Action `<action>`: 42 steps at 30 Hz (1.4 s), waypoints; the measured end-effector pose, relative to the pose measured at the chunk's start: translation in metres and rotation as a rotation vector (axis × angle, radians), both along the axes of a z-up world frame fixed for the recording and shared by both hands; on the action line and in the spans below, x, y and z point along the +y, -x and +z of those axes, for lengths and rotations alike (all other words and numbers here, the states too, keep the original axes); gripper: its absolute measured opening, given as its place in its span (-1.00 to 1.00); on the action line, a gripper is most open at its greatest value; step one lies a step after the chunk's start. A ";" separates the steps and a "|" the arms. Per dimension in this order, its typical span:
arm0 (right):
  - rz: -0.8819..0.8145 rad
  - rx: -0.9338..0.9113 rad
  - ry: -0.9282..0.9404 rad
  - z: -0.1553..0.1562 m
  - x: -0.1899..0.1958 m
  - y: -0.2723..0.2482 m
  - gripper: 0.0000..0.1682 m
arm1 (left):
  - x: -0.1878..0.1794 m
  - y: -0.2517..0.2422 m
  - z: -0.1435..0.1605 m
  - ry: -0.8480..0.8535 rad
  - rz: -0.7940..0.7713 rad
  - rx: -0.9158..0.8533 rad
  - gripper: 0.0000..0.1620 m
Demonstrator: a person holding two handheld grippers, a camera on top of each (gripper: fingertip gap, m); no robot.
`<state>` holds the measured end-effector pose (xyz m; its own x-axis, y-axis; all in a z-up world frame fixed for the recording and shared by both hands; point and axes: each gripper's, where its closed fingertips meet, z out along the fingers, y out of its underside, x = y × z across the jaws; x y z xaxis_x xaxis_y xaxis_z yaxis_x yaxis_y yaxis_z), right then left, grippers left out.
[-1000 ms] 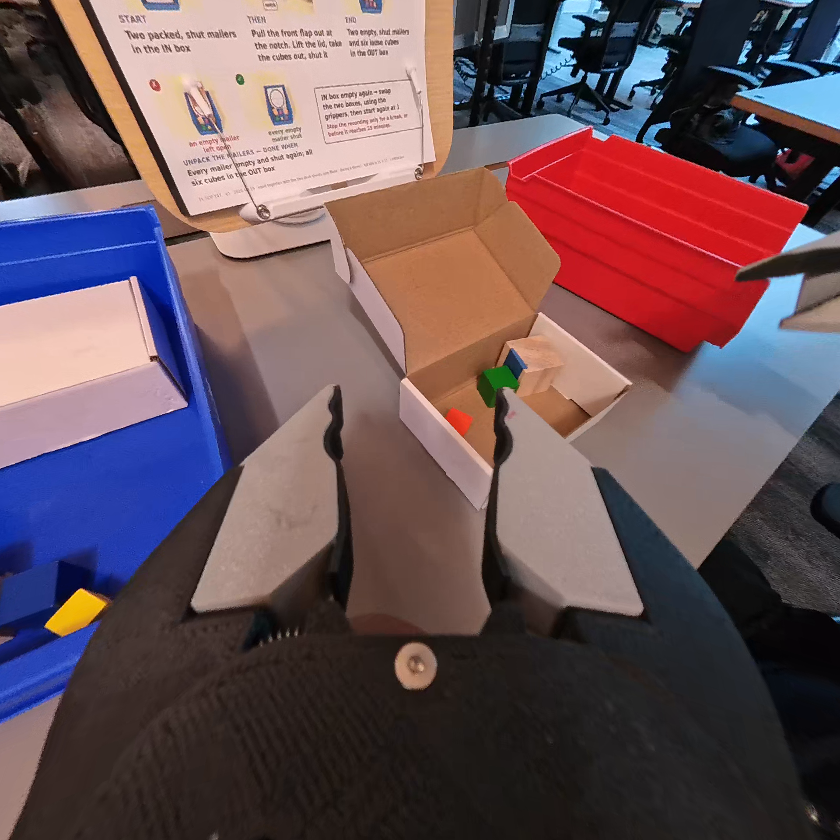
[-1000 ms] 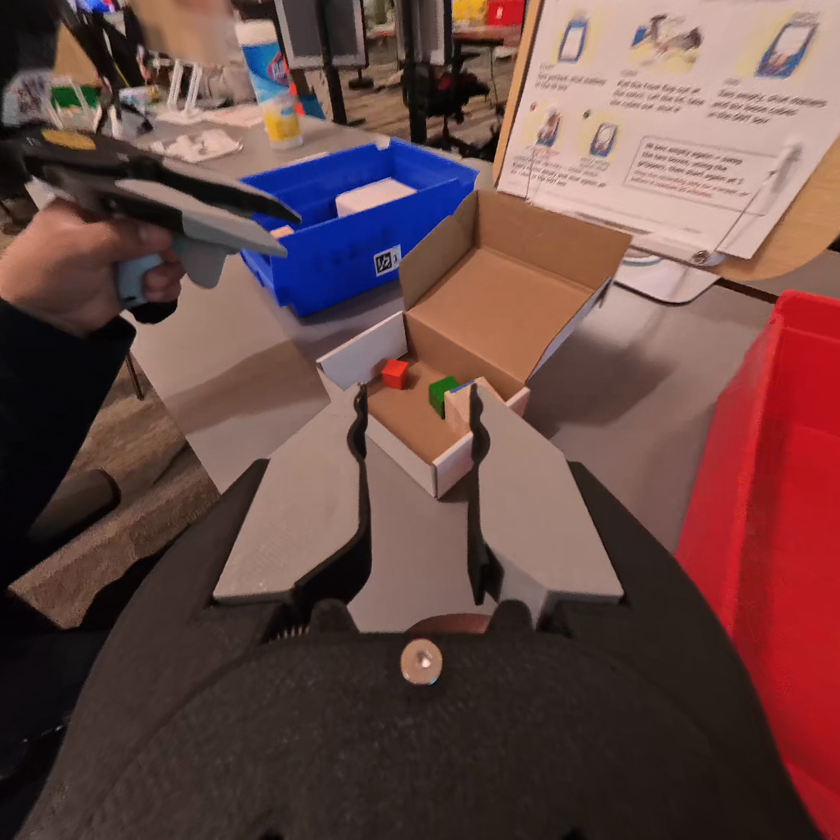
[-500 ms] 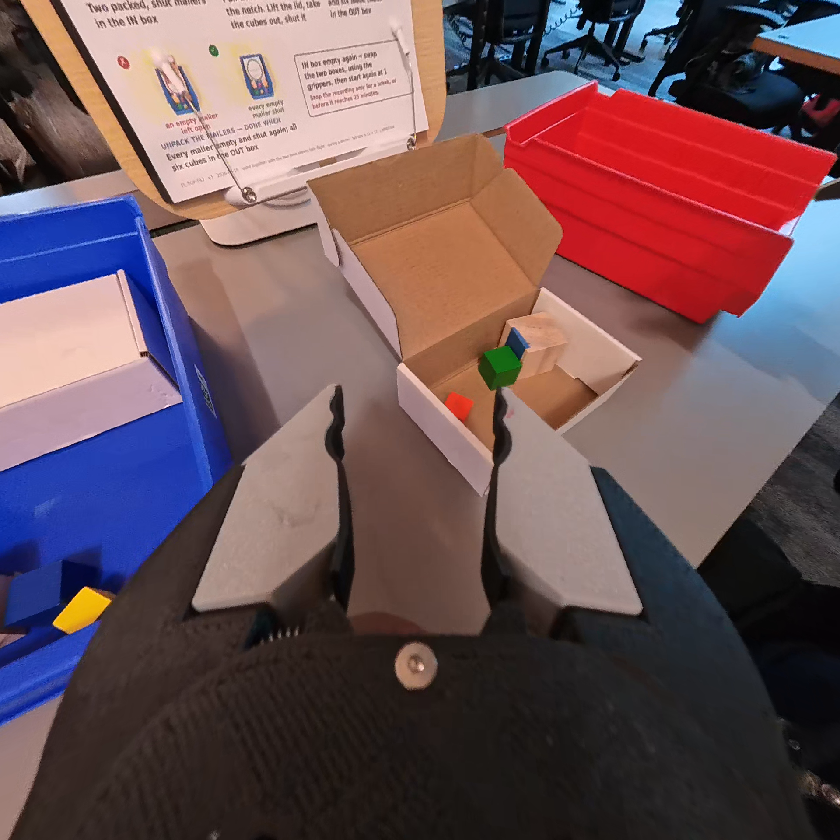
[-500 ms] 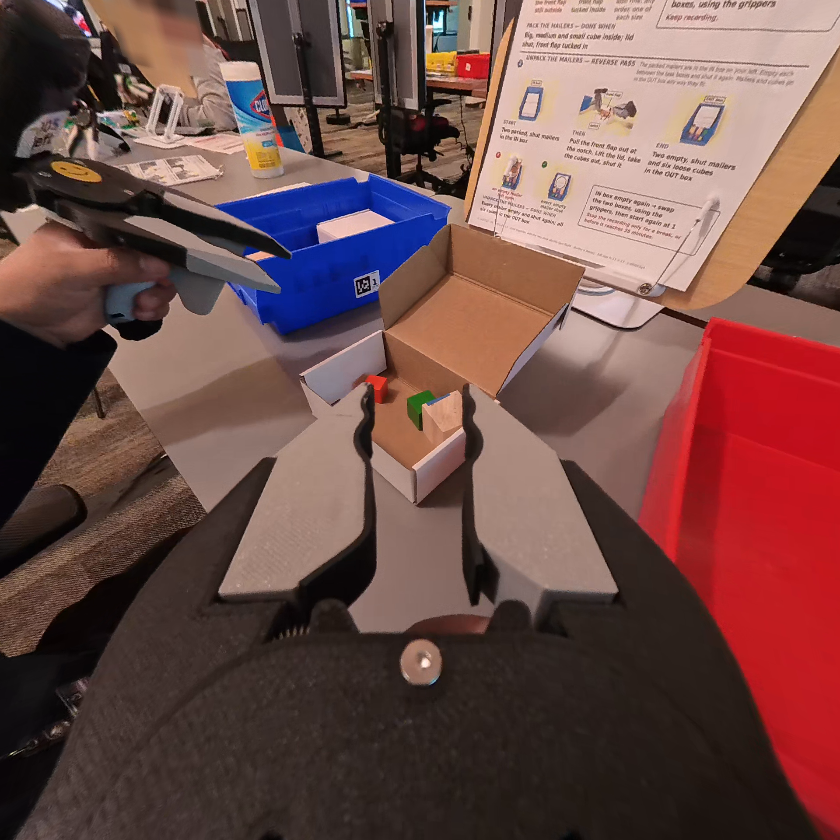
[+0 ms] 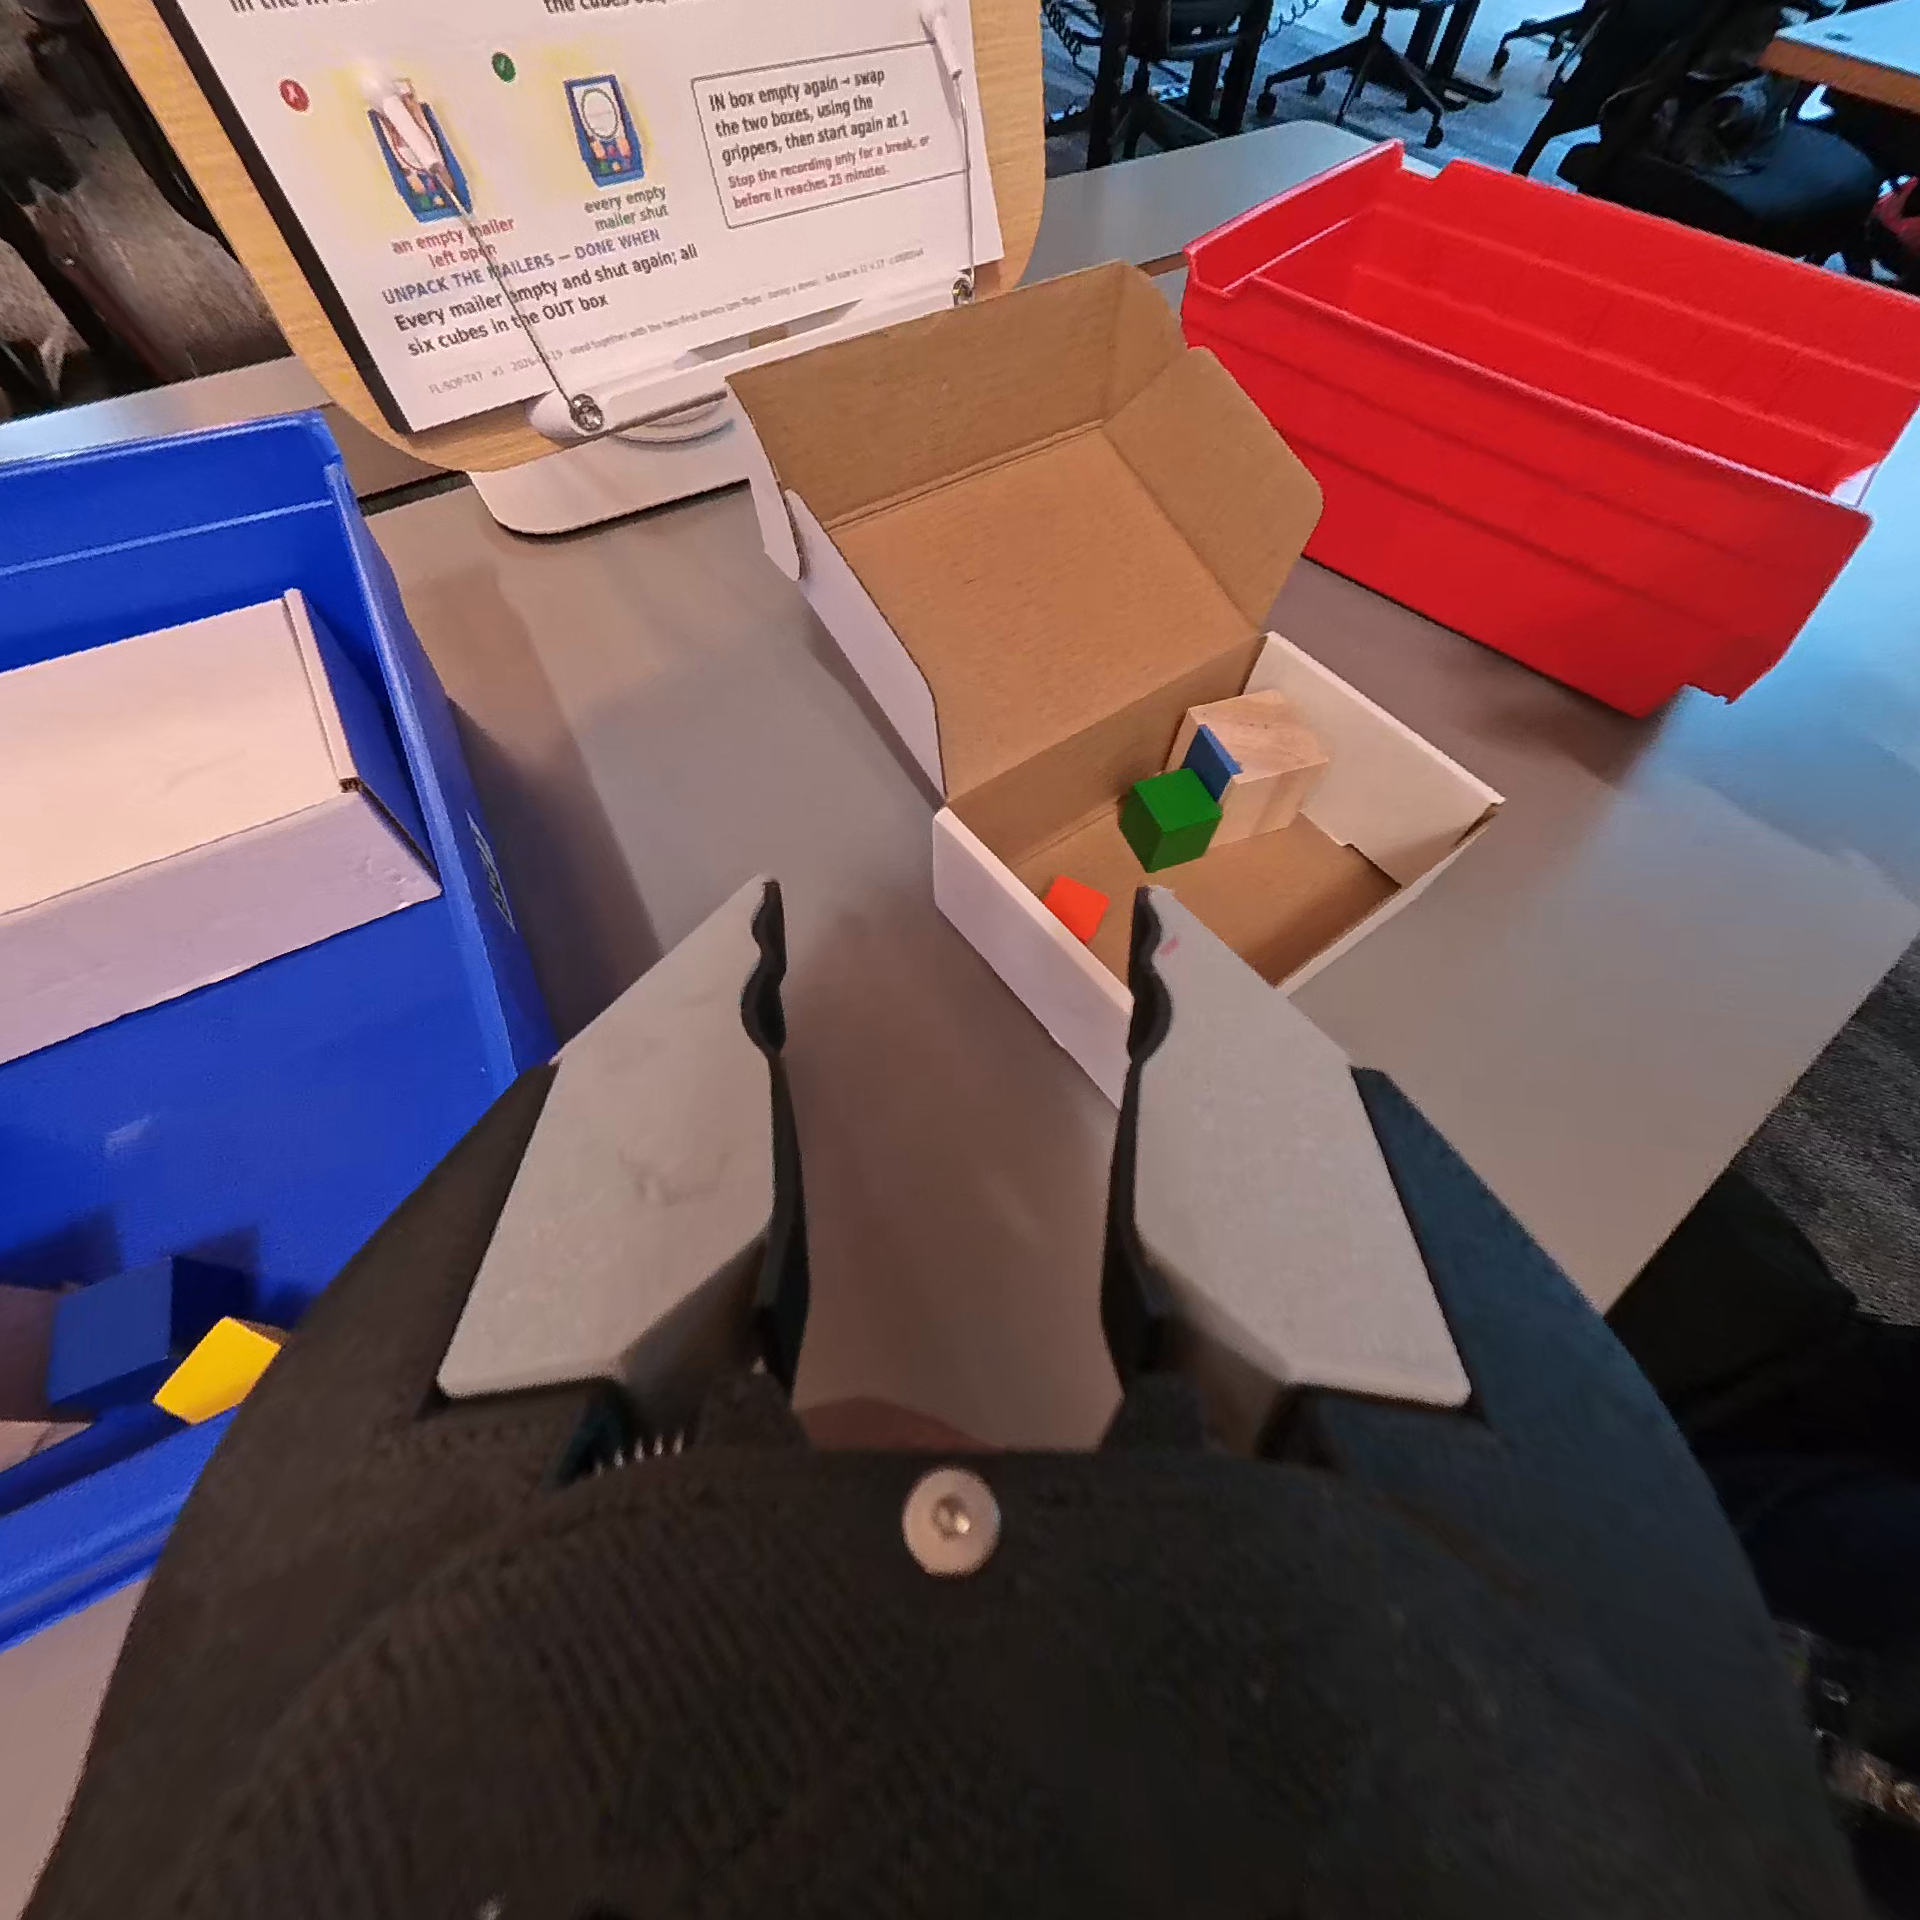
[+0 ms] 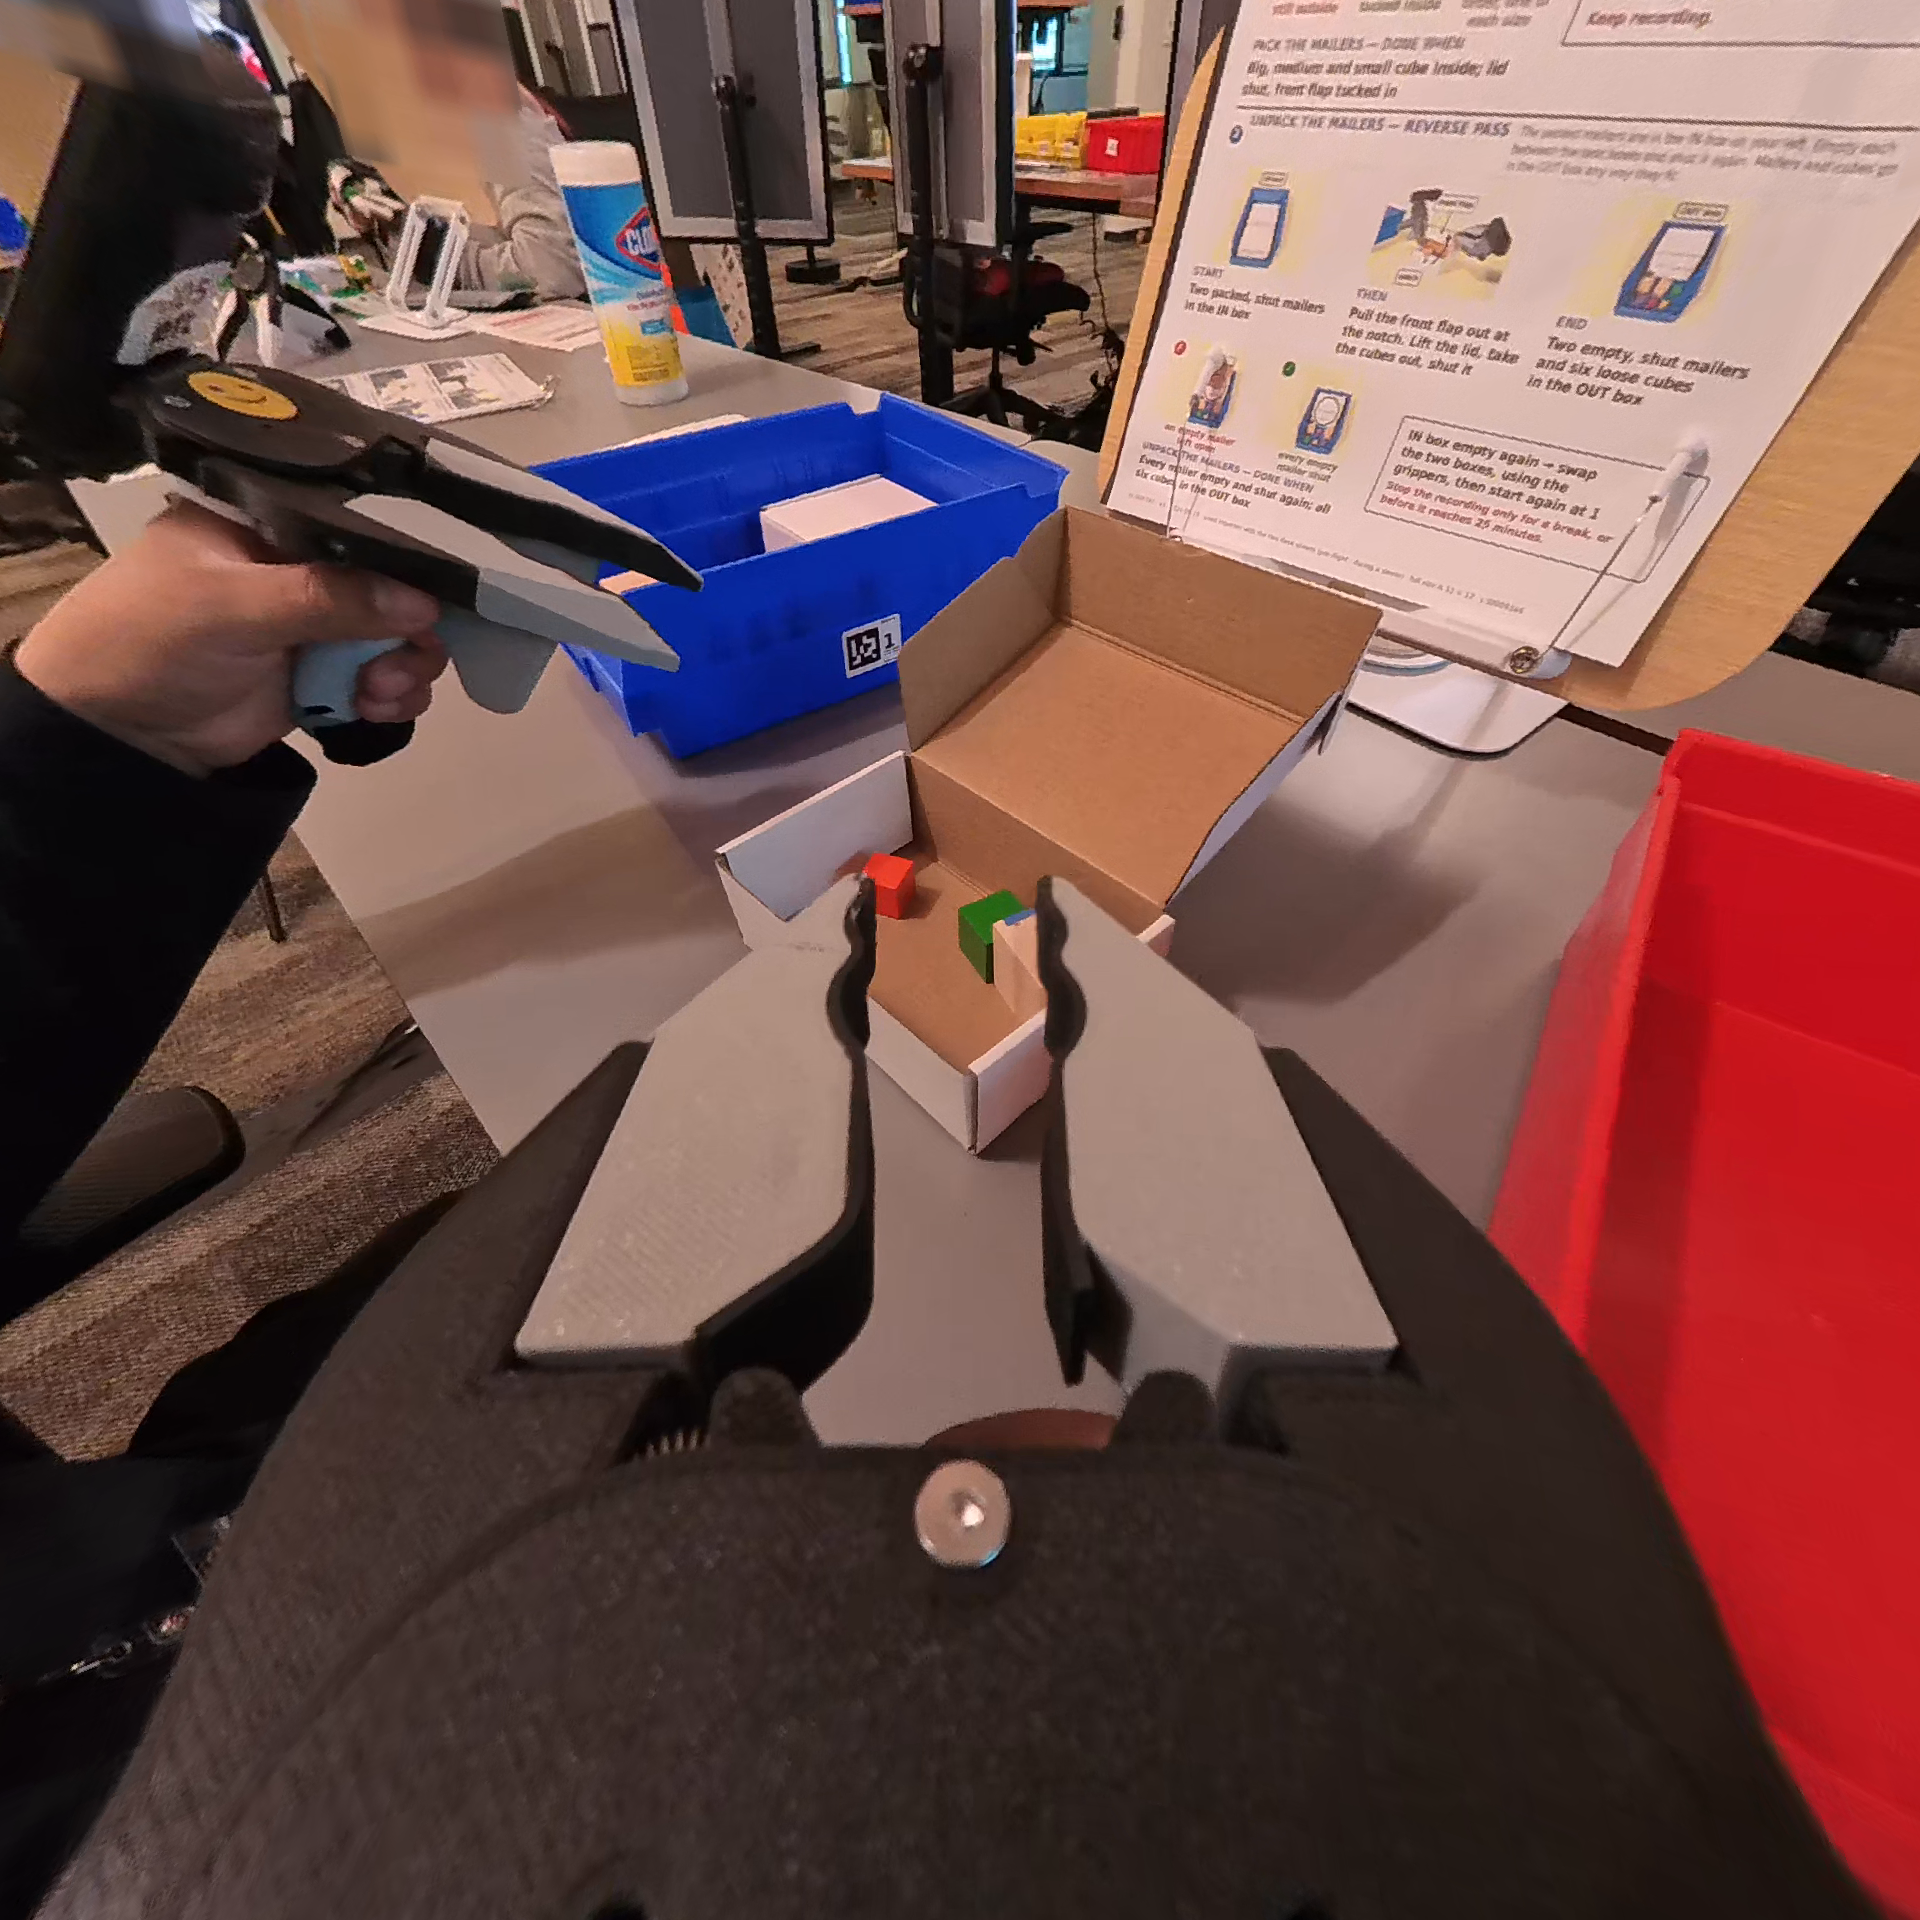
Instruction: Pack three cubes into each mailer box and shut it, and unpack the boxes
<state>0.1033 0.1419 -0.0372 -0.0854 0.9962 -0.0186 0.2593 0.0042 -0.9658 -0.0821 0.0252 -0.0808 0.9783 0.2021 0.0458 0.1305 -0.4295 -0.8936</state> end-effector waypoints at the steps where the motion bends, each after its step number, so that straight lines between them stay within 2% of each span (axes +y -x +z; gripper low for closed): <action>1: 0.001 -0.006 -0.001 -0.001 0.000 0.000 -0.66 | 0.000 -0.001 0.000 0.001 -0.002 -0.001 -0.20; 15: -0.008 0.007 0.006 0.001 0.003 -0.002 -0.64 | 0.005 -0.007 -0.005 0.027 -0.020 0.020 -0.20; 36: -0.007 -0.030 0.016 -0.012 0.007 0.003 -0.62 | 0.005 -0.004 -0.008 0.023 -0.019 0.022 -0.20; 39: -0.017 -0.085 0.063 -0.026 0.011 0.008 -0.52 | 0.013 -0.003 -0.010 -0.028 -0.018 -0.029 -0.21; 42: -0.032 -0.097 0.148 -0.033 0.018 0.014 -0.49 | 0.024 -0.004 -0.013 -0.099 -0.030 -0.151 -0.21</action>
<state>0.0888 0.1594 -0.0698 -0.0442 0.9842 -0.1714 0.3489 -0.1456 -0.9258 -0.0786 0.0497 -0.0941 0.9644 0.1599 0.2108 0.2548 -0.3462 -0.9029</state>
